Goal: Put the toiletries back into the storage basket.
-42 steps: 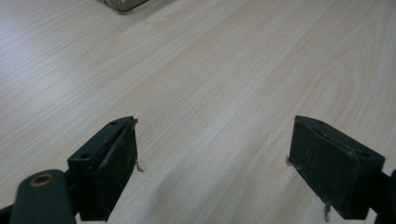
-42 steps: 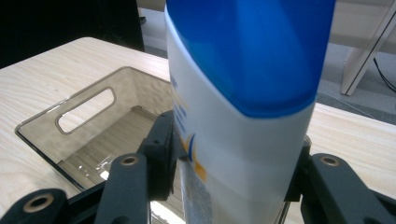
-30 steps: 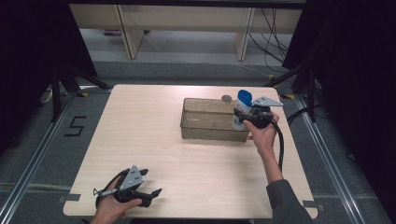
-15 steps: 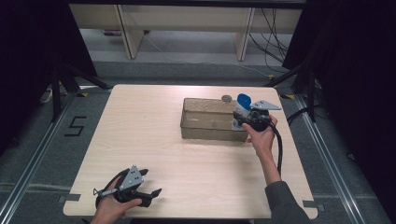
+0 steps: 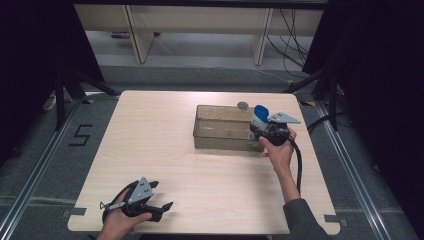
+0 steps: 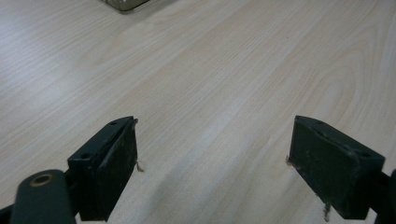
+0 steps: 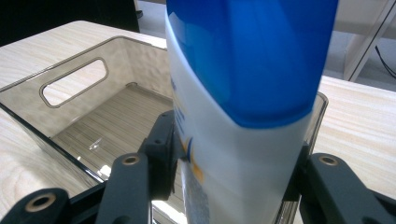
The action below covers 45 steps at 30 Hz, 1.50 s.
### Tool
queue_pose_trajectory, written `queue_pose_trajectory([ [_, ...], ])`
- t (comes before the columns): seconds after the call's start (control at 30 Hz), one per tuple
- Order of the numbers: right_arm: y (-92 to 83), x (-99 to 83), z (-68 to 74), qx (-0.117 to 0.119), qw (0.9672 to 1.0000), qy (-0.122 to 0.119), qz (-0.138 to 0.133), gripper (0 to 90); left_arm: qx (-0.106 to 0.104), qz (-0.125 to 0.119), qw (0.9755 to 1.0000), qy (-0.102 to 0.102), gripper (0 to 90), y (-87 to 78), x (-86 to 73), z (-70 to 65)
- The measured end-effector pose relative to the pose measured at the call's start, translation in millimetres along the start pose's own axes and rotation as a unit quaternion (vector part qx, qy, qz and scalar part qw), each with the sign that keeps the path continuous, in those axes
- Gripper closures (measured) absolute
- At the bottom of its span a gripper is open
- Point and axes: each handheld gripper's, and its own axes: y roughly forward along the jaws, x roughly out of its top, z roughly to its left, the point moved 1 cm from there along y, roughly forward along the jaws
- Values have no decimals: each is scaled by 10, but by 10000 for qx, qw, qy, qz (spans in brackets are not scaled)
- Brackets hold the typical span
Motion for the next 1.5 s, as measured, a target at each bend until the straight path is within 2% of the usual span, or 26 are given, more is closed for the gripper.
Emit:
queue_pose_trajectory([
  [0.07, 3, -11, -21, -22, 9999, -115, -6, 532, 1, 13, 10000, 4, 150, 0, 0, 3],
  [0.17, 7, -23, -18, -99, 9998, -113, -101, 532, -1, 3, 10000, 1, 151, 0, 0, 1],
  [0.23, -7, -25, -19, -47, 10000, -77, 19, 533, 2, 11, 10000, 3, 150, 0, 1, 4],
  [0.33, -8, -33, -21, -49, 9999, -109, -1, 533, -3, 9, 10000, 8, 150, -1, 0, 0],
  [0.43, -11, -51, -9, -56, 10000, 29, 12, 533, 11, 12, 10000, -1, 150, 0, 1, 3],
  [0.47, -6, -53, -38, -70, 9999, -147, -24, 533, 18, 5, 10000, -7, 150, 1, -1, -1],
  [0.53, -7, -70, -18, -65, 10000, 8, 6, 533, 29, 2, 10000, -7, 151, 1, -2, -5],
  [0.57, -10, -76, -41, -82, 9999, -135, -1, 534, -46, -6, 10000, -42, 151, 4, 1, -6],
  [0.63, -15, -97, -17, -58, 9999, 50, 106, 534, 6, -22, 10000, -35, 151, 4, -1, -8],
  [0.67, -15, -97, -17, -58, 9999, 50, 106, 534, 37, 8, 10000, -1, 151, 1, -2, -3],
  [0.73, 16, -115, -40, -93, 9999, -70, -24, 534, 10, -47, 10000, -66, 151, 5, -1, -10],
  [0.77, 4, -125, -23, -35, 9999, 58, 99, 535, 29, -19, 10000, -32, 150, 3, -1, -5],
  [0.8, 4, -125, -23, -35, 9999, 58, 99, 535, 11, -3, 10000, -2, 150, 3, -2, 1],
  [1.03, 25, -154, -44, -114, 9999, -77, -32, 536, 38, -2, 10000, -10, 151, 1, -1, -2],
  [1.07, 16, -153, -29, -75, 10000, -3, 56, 535, 9, -41, 10000, -58, 150, 5, -1, -11],
  [1.17, 14, -153, -46, -65, 9999, -77, 60, 535, 45, -30, 10000, 1, 151, 10, -4, -3],
  [1.23, 8, -161, -28, -31, 10000, -1, 63, 534, 13, -15, 10000, -7, 150, 4, -2, -1],
  [1.27, 5, -157, -47, -60, 9999, -148, 45, 532, 3, 1, 10000, 1, 150, 1, -1, 2],
  [1.3, 5, -157, -47, -60, 9999, -148, 45, 532, 3, 1, 10000, 1, 151, 1, -1, 2],
  [1.4, 6, -161, -46, -60, 9999, -132, 36, 525, 1, 3, 10000, 2, 150, 1, -1, 1],
  [1.43, 7, -161, -41, -50, 10000, -55, 34, 488, 28, -12, 10000, 0, 151, 3, -2, -2],
  [1.5, 4, -154, -49, -78, 9999, -87, -48, 459, 11, -7, 10000, 0, 150, 3, -2, 0],
])
